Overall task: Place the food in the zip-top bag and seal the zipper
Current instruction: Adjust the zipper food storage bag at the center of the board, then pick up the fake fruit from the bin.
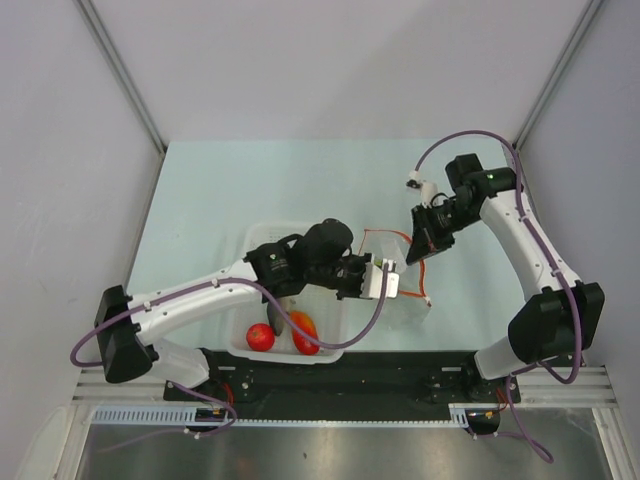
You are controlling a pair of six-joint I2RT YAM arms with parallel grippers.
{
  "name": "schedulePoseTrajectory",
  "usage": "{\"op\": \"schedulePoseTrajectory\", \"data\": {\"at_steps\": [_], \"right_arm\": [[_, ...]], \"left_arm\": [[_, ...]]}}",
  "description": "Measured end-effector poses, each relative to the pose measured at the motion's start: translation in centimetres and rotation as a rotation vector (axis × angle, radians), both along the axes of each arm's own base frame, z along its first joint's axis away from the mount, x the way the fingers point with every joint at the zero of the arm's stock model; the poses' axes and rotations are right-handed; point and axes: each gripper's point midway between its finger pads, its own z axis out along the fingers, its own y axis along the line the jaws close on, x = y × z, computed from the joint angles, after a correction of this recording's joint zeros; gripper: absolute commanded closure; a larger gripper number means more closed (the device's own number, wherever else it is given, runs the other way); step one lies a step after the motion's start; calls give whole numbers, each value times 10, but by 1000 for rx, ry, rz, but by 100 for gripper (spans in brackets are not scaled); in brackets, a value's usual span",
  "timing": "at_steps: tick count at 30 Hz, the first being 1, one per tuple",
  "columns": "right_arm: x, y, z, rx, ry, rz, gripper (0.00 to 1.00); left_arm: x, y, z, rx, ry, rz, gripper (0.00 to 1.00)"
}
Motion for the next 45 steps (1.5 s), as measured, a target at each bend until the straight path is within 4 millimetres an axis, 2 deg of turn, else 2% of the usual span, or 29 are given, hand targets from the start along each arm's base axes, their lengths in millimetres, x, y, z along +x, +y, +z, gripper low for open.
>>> {"op": "schedulePoseTrajectory", "data": {"at_steps": [4,9,11,13,16,17,19,20,23,26,29,31,32,35,40,42,45], "right_arm": [[8,-5,16,-8,-59,2,100],[37,-12,63,6,-254,-33,100],[33,-11,63,-9,-268,-24,100],[28,-5,51,-34,-251,2,100],[20,0,21,-89,-188,29,100],[18,0,12,-105,-165,28,100],[21,-1,1,-128,-140,15,100],[25,-1,-3,-138,-135,6,100],[33,0,-6,-147,-143,-20,100],[36,5,-5,-141,-155,-30,100],[37,10,-6,-134,-157,-34,100],[37,13,-6,-129,-154,-39,100],[37,14,-6,-126,-153,-40,100],[36,19,-7,-116,-147,-42,100],[35,23,-10,-106,-132,-49,100],[34,24,-11,-106,-126,-50,100],[33,24,-13,-107,-120,-54,100]], "left_arm": [[8,5,2,-5,33,25,100],[3,5,33,-70,52,5,100],[1,9,43,-91,49,1,99],[5,13,42,-96,70,12,98],[24,24,28,-69,114,70,82],[30,28,22,-54,135,94,66],[40,36,14,-37,168,135,47],[42,40,12,-33,192,151,31],[43,49,13,-42,228,179,14],[47,71,25,-82,267,242,10],[68,109,43,-152,259,363,9],[81,133,44,-176,245,443,8],[85,146,39,-180,241,481,7],[87,159,11,-142,272,522,0],[92,155,-65,4,366,514,0],[98,151,-86,44,366,497,0],[105,141,-108,86,335,455,0]]}}
